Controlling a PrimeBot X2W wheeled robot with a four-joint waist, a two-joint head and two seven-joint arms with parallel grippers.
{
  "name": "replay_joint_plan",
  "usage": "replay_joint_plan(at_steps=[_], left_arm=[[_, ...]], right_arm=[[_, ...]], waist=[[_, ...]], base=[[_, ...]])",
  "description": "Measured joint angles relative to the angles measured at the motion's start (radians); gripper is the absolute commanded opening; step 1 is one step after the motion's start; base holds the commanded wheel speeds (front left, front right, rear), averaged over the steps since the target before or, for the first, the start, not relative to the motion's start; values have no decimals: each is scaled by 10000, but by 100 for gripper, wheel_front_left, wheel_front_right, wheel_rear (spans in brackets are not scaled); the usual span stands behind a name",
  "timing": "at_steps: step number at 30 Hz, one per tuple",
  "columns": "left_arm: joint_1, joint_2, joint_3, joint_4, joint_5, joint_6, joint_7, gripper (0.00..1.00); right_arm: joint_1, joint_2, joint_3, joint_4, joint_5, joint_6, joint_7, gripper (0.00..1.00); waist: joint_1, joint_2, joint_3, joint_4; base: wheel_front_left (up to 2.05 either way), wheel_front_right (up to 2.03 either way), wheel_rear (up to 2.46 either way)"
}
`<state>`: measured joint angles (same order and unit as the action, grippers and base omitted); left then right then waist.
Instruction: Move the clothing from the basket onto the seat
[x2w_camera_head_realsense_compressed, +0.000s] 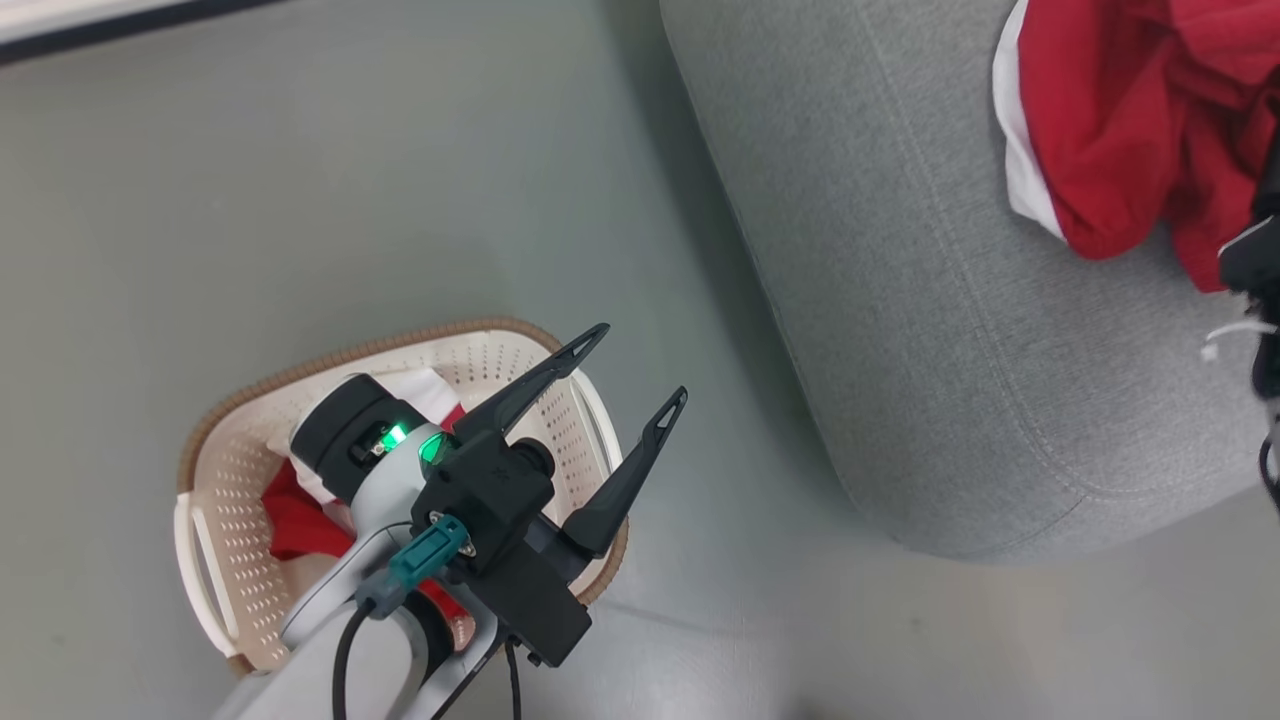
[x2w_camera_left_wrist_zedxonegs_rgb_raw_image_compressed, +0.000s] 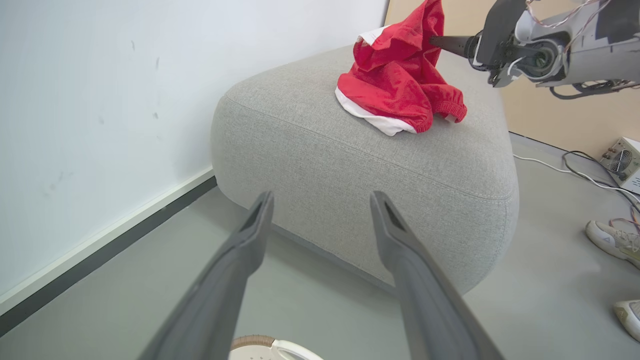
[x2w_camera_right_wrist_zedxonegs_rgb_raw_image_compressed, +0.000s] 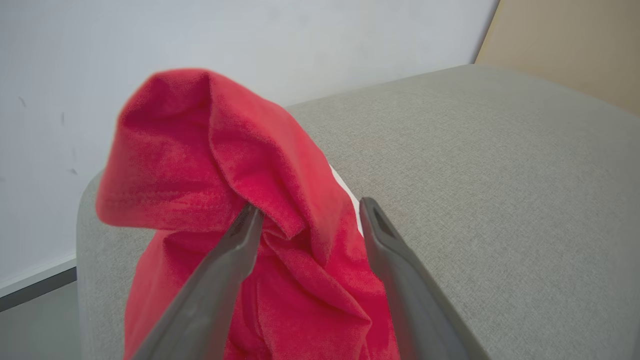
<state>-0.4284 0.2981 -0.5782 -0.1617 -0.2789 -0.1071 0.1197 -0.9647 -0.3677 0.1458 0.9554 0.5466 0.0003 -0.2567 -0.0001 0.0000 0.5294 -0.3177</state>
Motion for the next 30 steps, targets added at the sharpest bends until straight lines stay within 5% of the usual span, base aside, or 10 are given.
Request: replay_joint_plan(at_steps=[12,30], left_arm=[[244,-435,-23,750,-217,119,-596,100],[1305,-719,456,1588,-600,813,-1237,100]], right_arm=[[1485,73,-259,-579,-226,27,0,100],[4148,947,255,-3549,-1195,-48,0,100]], waist=[[-1,-1,-1042,280],[-2,-1,-2675,1332]], base=[[0,0,0],[0,0,0]])
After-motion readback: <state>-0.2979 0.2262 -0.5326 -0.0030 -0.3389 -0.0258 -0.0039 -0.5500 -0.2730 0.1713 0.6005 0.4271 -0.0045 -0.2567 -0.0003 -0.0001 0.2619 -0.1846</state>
